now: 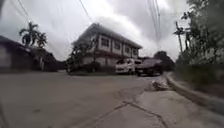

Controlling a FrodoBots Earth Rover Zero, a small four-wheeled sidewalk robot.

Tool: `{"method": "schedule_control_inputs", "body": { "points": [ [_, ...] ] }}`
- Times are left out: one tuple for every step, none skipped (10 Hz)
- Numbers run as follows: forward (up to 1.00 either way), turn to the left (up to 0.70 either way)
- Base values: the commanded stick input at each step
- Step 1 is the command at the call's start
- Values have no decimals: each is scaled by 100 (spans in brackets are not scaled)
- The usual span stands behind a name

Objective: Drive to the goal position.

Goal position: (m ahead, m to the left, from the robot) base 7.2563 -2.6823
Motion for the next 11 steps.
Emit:
{"method": "schedule_control_inputs", "body": {
  "points": [
    [6,0],
    [6,0],
    [8,0],
    [23,0],
    [46,0],
    [70,0],
    [70,-2],
    [70,-22],
    [70,-35],
    [70,-35],
    [70,-35]
  ]
}}
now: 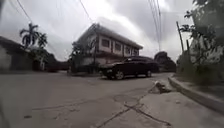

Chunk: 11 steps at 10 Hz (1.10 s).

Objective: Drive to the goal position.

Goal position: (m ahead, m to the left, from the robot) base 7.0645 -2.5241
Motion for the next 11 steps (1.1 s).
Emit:
{"method": "schedule_control_inputs", "body": {
  "points": [
    [70,-35],
    [70,-35],
    [70,-35],
    [70,-35],
    [70,-35],
    [70,-35],
    [70,-35],
    [70,-35],
    [70,-35],
    [70,-35],
    [70,-35]
  ]
}}
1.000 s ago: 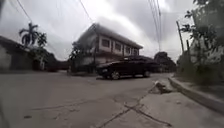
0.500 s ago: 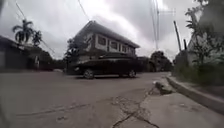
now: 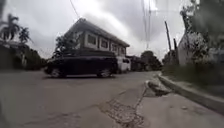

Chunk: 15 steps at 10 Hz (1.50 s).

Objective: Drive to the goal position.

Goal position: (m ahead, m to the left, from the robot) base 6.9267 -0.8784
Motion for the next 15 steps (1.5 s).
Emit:
{"method": "schedule_control_inputs", "body": {
  "points": [
    [70,-35],
    [70,-35],
    [70,-35],
    [70,-35],
    [70,-35],
    [70,-35],
    [70,-12],
    [70,0],
    [70,0],
    [70,0],
    [70,0],
    [70,0],
    [70,0],
    [51,0],
    [60,0]
  ]
}}
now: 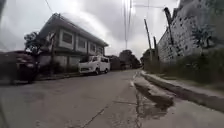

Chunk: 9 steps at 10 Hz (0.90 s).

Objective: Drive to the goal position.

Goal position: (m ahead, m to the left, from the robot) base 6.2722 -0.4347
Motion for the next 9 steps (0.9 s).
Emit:
{"method": "schedule_control_inputs", "body": {
  "points": [
    [66,0],
    [70,0],
    [70,0],
    [70,0],
    [70,0],
    [70,0],
    [70,0],
    [70,0],
    [70,0]
  ]
}}
